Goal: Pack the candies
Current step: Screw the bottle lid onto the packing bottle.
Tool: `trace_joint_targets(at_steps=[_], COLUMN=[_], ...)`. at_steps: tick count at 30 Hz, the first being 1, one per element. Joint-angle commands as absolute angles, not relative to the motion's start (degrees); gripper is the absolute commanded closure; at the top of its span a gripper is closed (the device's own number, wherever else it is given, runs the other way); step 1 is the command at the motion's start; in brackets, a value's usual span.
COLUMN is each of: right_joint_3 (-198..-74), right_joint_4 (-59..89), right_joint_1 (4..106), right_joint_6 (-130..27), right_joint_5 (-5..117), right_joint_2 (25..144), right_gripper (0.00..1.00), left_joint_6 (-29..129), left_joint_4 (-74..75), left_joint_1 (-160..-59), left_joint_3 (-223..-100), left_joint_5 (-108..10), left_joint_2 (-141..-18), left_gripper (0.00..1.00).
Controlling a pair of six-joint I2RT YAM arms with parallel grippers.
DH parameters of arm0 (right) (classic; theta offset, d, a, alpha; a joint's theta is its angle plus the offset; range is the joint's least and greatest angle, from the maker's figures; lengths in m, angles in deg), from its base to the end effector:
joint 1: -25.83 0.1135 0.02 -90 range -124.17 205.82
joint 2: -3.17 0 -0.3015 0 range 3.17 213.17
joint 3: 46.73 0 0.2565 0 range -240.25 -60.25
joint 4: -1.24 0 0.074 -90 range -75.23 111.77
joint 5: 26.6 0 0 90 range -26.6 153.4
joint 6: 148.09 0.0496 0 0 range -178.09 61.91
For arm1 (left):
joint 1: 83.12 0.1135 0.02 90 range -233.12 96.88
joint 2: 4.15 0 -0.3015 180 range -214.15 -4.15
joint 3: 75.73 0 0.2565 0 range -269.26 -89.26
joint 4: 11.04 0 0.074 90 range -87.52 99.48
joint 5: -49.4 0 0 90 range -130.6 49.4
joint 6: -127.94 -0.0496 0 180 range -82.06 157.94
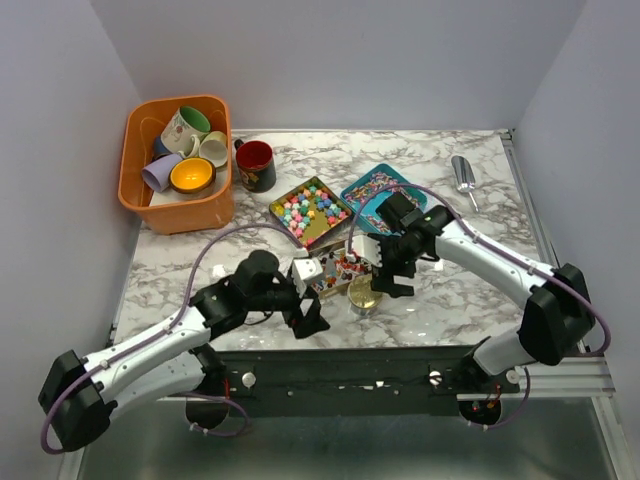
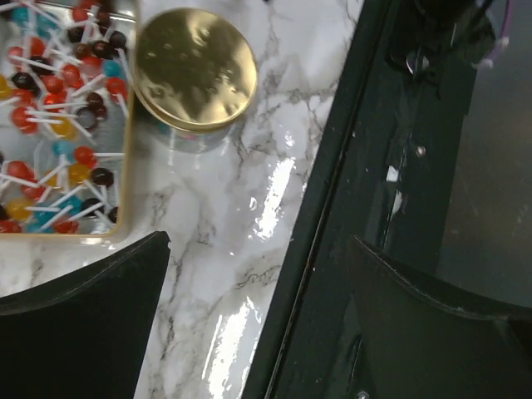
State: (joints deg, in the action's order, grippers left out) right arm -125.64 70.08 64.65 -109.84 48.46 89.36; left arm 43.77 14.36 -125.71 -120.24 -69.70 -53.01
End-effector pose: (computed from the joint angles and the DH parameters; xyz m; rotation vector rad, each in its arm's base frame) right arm 0.2130 0.1878 0.2635 -2.0601 1.9756 0.3327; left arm 0.1157 -0.1391 0.2629 0.9918 1.9512 -1.0274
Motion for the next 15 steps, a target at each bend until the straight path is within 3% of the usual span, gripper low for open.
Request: trace_joint_targets(at_steps=[1,9,15], right_joint_3=[-126.1,-130.5,-131.5], right_joint_4=[73.0,67.2,56.1], right_joint_1=[58.2,48.4,44.8], right_joint_6=[-109.4,-98.0,-84.6], right_joint_5=[43.7,36.5,43.6], right_joint_2=[84.3,79.4,72.7], right_gripper=[0.00,0.00,0.00], left_joint_6=[40.3,42.4,43.7], left_joint_4=[5.2,-13.4,-27.7], left_joint_1=[-136.5,-145.3,-149.8], left_joint_3=[-117.9,-114.5,-109.7], left_joint_5=[-61.3,-51.4,-38.2], left_joint_2=[-56.3,-66.5,-73.9], left_gripper=[0.03,0.03,0.06])
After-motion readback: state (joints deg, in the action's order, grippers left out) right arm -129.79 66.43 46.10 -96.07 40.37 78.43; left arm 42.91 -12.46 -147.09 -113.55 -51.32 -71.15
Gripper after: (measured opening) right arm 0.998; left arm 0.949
